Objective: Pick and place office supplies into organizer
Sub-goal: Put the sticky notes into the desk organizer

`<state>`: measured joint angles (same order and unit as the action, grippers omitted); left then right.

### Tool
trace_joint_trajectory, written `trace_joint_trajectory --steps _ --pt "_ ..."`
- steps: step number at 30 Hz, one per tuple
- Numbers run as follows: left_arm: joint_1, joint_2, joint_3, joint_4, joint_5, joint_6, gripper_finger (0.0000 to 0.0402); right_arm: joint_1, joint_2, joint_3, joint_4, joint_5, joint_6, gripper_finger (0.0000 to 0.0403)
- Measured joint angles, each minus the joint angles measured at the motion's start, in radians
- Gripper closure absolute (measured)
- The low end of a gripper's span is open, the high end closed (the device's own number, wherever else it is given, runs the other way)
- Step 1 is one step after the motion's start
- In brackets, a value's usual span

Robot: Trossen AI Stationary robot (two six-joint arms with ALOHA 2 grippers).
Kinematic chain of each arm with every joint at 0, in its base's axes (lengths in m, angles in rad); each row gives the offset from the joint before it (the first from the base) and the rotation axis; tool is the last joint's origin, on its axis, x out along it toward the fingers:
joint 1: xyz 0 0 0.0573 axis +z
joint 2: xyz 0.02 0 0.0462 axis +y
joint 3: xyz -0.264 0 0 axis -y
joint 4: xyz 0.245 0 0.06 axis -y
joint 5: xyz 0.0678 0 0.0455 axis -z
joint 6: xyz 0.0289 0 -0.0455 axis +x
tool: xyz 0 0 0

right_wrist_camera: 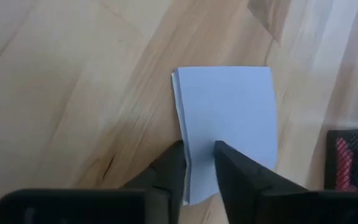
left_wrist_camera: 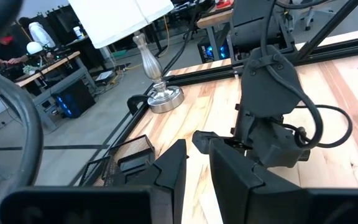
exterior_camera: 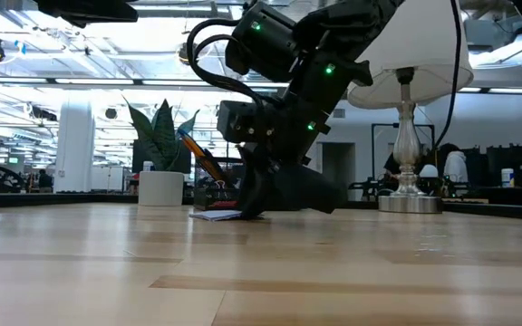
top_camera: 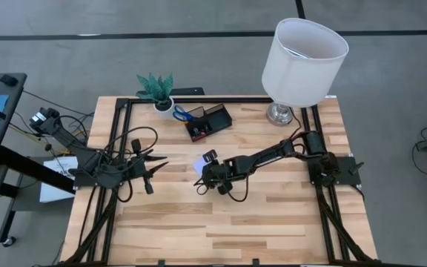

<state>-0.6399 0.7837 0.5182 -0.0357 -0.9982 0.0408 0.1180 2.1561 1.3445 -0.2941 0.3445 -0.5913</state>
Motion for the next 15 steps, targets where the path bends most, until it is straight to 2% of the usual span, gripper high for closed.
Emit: trace_joint_trajectory --steps 6,12,15 --pt "0.0 0.0 0.0 0.0 0.0 0.0 0.0339 -0.011 0.002 -0.001 0.004 -0.025 0.077 0.0394" --pt "0.0 0.0 0.0 0.0 0.0 0.0 0.0339 -0.007 0.003 -0.001 0.007 -0.025 0.125 0.04" --pt "0.0 0.0 0.0 0.0 0.0 0.0 0.0339 0.005 0.005 -0.001 0.007 0.016 0.139 0.0401"
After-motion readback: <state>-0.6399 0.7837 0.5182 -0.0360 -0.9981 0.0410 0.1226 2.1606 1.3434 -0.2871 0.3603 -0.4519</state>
